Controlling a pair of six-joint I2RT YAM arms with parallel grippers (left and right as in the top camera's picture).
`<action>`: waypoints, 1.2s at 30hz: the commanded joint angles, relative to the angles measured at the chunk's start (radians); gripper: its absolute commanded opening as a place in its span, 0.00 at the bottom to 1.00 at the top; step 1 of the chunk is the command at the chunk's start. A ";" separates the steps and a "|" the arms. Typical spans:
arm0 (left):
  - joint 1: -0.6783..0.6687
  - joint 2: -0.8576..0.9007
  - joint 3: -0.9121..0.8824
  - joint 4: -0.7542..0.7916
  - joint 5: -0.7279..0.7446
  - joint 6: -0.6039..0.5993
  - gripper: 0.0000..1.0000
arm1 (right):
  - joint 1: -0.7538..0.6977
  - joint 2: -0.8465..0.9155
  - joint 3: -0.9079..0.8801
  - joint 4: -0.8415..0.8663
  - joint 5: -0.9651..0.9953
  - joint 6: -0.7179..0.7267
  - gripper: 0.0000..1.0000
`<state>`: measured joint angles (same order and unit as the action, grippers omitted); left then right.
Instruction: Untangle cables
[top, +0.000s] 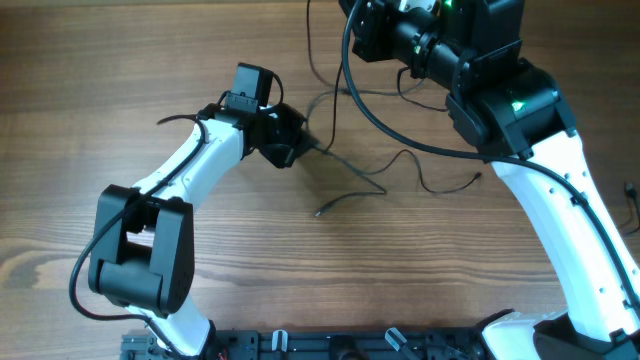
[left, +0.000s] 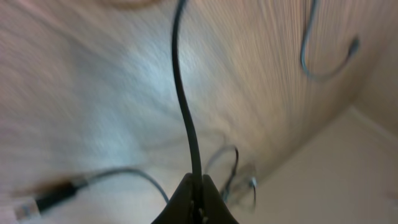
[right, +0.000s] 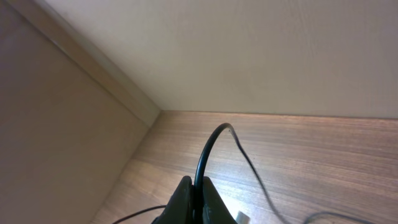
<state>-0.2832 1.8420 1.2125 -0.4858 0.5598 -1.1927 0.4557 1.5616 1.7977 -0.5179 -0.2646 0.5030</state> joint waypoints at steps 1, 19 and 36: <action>0.000 0.000 0.001 0.015 -0.268 -0.017 0.04 | 0.005 0.008 0.007 -0.005 0.011 -0.002 0.04; 0.011 0.000 0.001 -0.023 -0.861 -0.017 0.06 | 0.001 -0.014 0.008 0.513 -0.598 0.122 0.04; 0.253 0.000 0.001 -0.103 -0.864 -0.017 0.04 | -0.242 -0.166 0.008 0.716 -0.602 0.338 0.04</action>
<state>-0.0872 1.8420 1.2125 -0.5770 -0.2691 -1.1957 0.2501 1.4261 1.7943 0.1963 -0.8494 0.7830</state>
